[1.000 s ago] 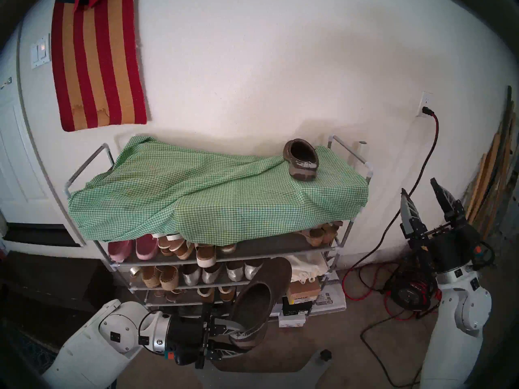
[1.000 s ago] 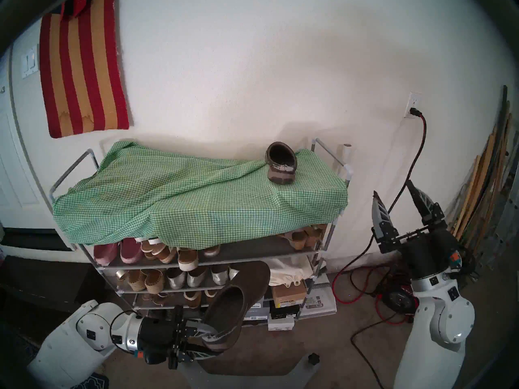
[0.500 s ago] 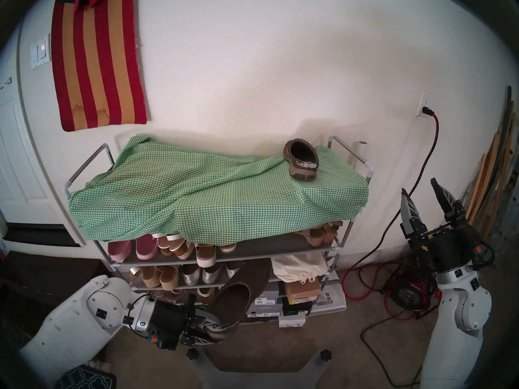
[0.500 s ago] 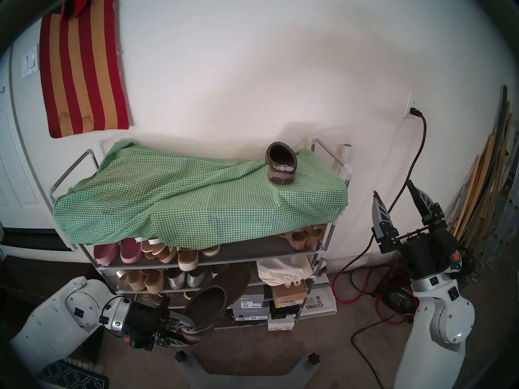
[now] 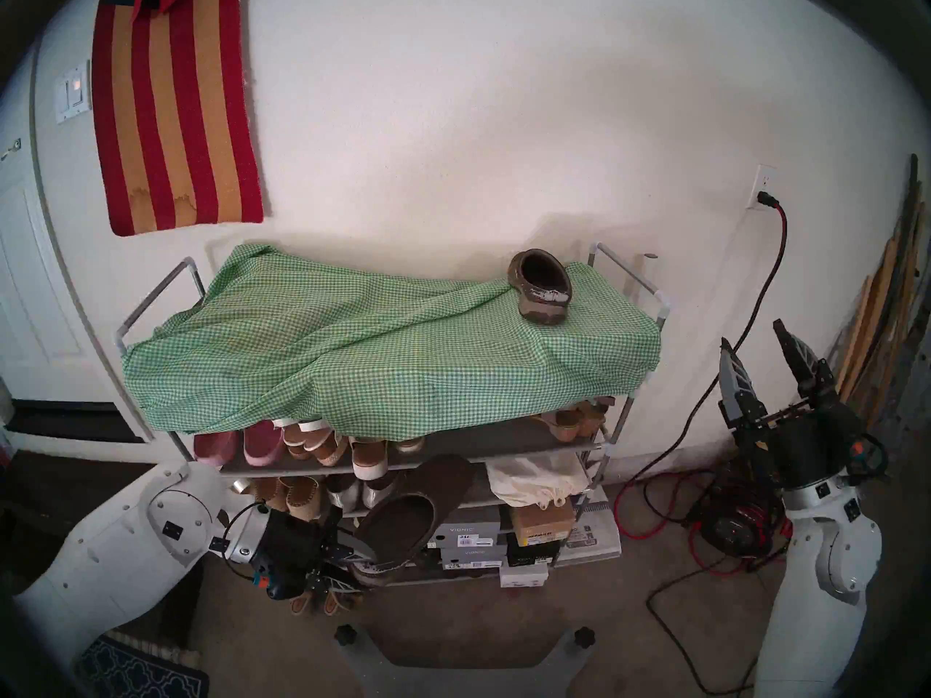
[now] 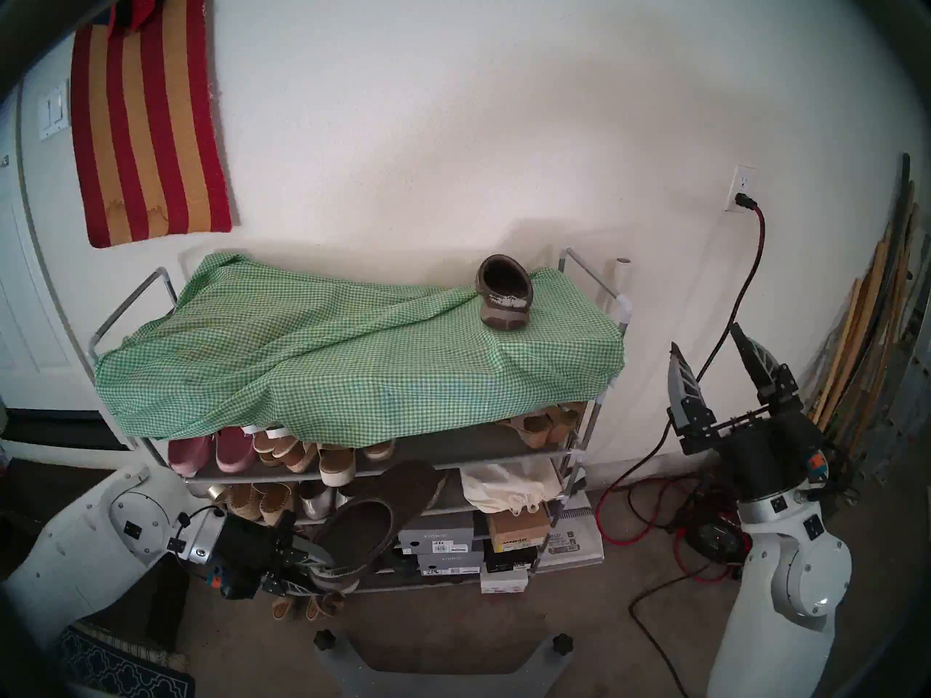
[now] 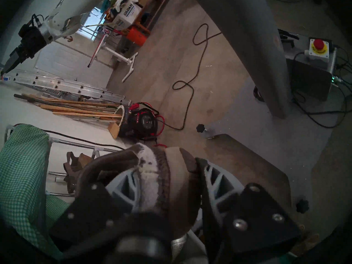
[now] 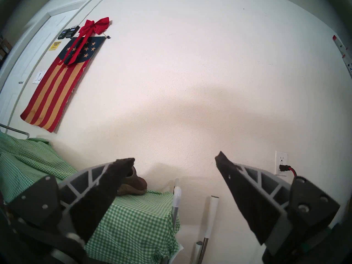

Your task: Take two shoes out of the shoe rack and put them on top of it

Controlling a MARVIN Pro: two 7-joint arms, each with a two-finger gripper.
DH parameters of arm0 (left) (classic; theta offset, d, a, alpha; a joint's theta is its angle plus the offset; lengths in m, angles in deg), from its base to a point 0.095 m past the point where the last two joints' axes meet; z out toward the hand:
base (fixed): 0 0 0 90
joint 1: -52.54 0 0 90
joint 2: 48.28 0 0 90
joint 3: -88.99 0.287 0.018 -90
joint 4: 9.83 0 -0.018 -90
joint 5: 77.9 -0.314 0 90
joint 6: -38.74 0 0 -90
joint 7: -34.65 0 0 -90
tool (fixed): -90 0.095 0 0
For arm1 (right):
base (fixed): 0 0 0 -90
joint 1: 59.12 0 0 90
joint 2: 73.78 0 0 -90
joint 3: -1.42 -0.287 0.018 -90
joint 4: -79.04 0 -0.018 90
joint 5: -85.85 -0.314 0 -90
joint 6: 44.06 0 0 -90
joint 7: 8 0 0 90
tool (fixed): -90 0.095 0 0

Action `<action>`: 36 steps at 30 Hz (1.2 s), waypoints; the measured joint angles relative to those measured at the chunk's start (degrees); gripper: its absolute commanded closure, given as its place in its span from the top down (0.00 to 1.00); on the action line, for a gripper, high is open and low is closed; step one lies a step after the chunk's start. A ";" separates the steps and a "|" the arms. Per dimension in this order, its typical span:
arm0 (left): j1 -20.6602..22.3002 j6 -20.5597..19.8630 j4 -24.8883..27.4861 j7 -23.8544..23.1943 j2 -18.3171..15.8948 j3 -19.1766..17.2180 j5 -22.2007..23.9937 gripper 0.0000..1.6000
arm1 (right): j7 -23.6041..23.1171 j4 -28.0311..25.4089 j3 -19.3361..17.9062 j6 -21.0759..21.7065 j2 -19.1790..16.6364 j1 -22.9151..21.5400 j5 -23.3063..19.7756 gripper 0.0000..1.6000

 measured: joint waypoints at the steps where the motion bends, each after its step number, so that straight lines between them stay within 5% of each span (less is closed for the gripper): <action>1: 0.38 0.01 0.11 0.01 -0.19 0.17 -0.21 0.00 | 0.02 0.00 0.00 -0.01 -0.01 0.01 -0.01 1.00; 9: 3.53 0.08 0.42 1.01 -1.04 1.42 -1.24 0.00 | 0.15 0.01 0.06 -0.05 -0.08 0.08 -0.07 1.00; 21: 4.88 0.11 -5.60 10.86 0.82 0.76 9.44 0.00 | 0.17 -0.01 0.22 -0.09 -0.30 0.18 -0.10 1.00; 36: 4.77 0.11 -4.92 12.90 -1.13 5.98 12.54 0.00 | 0.24 -0.01 0.33 -0.14 -0.53 0.29 -0.16 1.00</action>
